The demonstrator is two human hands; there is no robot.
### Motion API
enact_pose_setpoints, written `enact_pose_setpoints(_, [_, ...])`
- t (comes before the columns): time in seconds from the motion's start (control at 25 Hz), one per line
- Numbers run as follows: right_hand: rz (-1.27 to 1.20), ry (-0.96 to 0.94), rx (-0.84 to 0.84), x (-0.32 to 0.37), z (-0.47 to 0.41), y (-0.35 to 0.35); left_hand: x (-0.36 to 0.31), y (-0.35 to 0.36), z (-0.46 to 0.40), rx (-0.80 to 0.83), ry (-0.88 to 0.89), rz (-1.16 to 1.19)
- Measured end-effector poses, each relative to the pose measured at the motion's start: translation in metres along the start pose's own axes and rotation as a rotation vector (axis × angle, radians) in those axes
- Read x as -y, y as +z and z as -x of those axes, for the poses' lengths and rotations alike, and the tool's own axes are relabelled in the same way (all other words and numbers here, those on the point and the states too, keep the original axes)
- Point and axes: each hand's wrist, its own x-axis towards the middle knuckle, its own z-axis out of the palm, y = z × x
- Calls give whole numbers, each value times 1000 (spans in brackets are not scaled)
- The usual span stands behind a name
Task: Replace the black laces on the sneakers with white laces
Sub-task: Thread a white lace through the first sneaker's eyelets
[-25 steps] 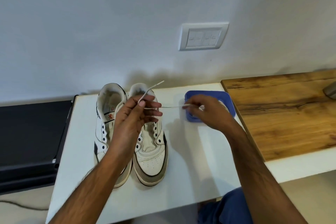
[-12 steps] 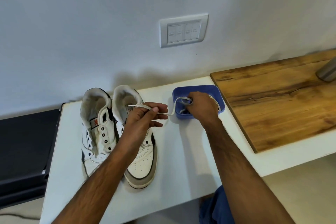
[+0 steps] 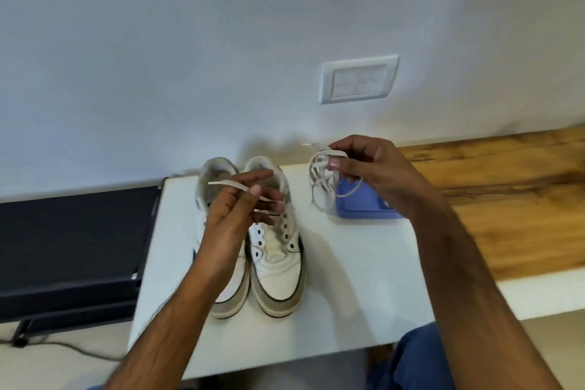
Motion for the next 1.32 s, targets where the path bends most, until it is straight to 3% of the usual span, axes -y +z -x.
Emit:
enact_pose_setpoints(0.12, [-215,-12,174,13,7,48,-14,-35,15,-160,61,-21])
enact_pose_setpoints(0.24, [-388,80,198,-4,3,104,-10,-71,26,-301,74,-104])
enact_pose_setpoints(0.48, [-189,166,287,-40,8,157,22,-95,26,-278,36,-555])
enact_pose_setpoints(0.68, [-191,127,227,-39,9,163,29,-83,27,-4,-114,-416])
enact_pose_setpoints(0.76, [-162,135,237,-36,11,159,31,-77,27,0,-97,-477])
enact_pose_setpoints(0.84, [-42,126,210,-35,11,147,33,-81,26,-79,-81,-561])
enact_pose_setpoints(1.0, [605,-23,-217,-57,5,115,30,-84,28,-198,-70,-562])
enact_pose_setpoints(1.16, [794,311,-28,-81,4,120,34,-55,29,-93,-193,-510])
enact_pose_setpoints(1.32, [940,293,-41,-80,1,136,39,-35,28,-40,-292,-428])
